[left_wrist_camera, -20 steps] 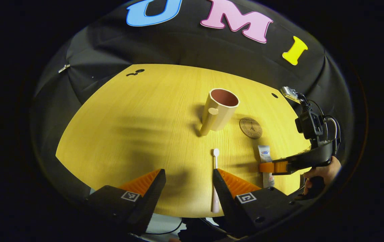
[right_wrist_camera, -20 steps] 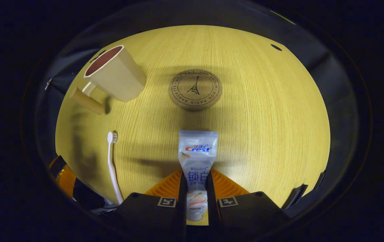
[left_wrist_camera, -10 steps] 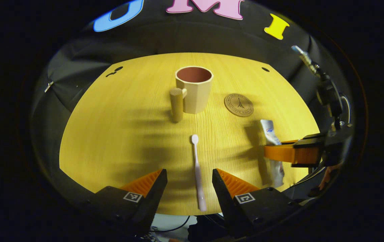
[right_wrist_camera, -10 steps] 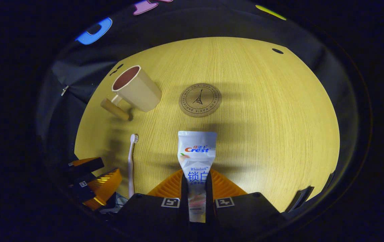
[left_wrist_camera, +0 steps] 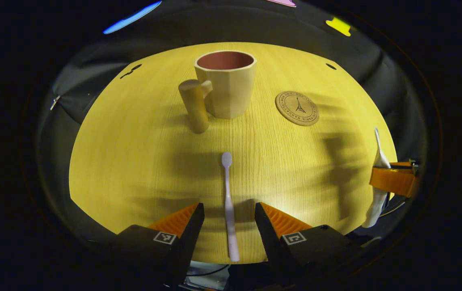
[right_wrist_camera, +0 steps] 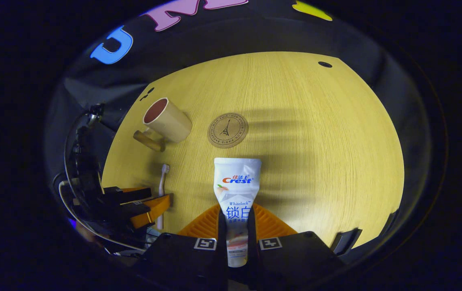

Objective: Put the toothbrush and toothpaste on the desktop into the cup, then pick up the cup and place it on the coaster on the desktop.

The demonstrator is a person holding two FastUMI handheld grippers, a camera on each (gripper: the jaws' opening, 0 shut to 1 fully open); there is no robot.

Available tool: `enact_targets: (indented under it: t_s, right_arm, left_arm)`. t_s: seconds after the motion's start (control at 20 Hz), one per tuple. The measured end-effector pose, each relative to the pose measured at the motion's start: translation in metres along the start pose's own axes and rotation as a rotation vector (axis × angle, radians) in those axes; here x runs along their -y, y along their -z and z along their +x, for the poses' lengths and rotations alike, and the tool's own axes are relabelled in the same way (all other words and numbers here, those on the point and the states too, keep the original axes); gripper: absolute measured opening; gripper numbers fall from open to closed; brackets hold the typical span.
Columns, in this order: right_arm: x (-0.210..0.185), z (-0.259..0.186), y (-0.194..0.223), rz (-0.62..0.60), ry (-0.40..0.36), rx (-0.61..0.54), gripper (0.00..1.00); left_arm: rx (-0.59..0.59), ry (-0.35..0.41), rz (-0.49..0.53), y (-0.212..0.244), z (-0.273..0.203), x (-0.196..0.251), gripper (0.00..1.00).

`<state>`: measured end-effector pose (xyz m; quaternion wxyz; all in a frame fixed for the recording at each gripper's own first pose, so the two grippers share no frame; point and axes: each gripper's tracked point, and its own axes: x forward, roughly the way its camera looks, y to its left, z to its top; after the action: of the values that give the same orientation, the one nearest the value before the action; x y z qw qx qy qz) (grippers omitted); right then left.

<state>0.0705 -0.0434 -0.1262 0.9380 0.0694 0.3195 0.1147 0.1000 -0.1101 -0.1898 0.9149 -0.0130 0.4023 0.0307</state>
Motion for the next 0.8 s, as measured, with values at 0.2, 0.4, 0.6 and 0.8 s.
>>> enact_targets:
  t_s: [0.2,0.4,0.6,0.8]
  right_arm:
    - [0.011,-0.004,-0.013,0.016,-0.026,0.004,0.23]
    - [0.021,-0.005,-0.03,0.022,-0.062,0.015,0.23]
    - [0.028,-0.006,-0.047,0.042,-0.124,0.044,0.23]
    - [0.034,-0.006,-0.054,-0.006,-0.15,0.07,0.23]
  left_arm:
    - [-0.032,-0.012,-0.037,0.004,0.006,0.003,0.69]
    - [-0.083,-0.003,-0.041,0.007,0.006,0.007,0.54]
    - [-0.147,-0.008,-0.047,0.007,0.008,0.009,0.54]
    - [-0.161,0.0,-0.04,0.009,0.006,0.012,0.42]
